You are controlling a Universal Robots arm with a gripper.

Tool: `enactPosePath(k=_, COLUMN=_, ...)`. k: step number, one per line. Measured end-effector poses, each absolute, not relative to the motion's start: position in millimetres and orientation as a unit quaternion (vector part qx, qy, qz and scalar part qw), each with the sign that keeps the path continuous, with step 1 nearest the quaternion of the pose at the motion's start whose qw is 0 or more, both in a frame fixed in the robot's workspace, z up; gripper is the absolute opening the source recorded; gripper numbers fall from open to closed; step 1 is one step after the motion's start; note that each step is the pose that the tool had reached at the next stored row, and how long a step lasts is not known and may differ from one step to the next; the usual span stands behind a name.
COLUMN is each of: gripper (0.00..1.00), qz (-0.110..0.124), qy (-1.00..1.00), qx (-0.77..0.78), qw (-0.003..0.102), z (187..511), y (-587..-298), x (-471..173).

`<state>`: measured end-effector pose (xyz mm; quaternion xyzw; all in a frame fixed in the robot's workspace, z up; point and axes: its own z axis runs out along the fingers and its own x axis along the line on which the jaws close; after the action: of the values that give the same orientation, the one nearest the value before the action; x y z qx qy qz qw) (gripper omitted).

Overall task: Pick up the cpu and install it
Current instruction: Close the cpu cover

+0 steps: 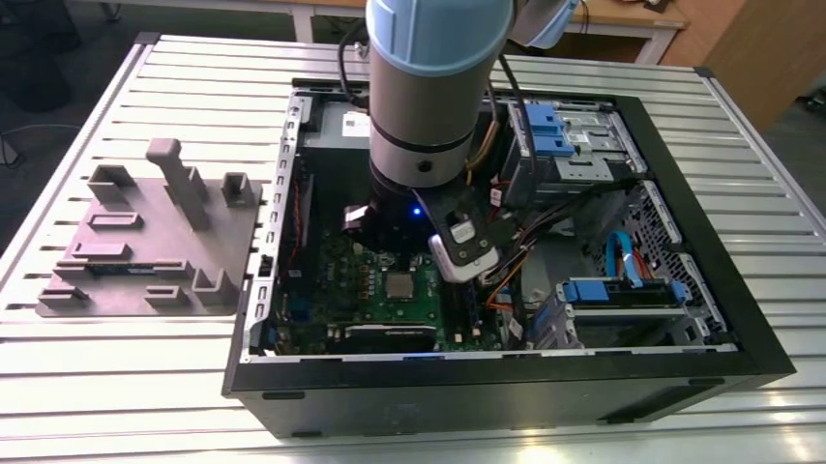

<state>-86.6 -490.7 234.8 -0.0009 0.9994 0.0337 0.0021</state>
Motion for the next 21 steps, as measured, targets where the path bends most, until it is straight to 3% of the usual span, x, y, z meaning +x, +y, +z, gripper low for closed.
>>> enactPosePath(k=21, gripper=0.1, qz=0.034, qy=0.999, qx=-0.023, qw=0.001, z=234.8, y=-490.6, x=-79.6)
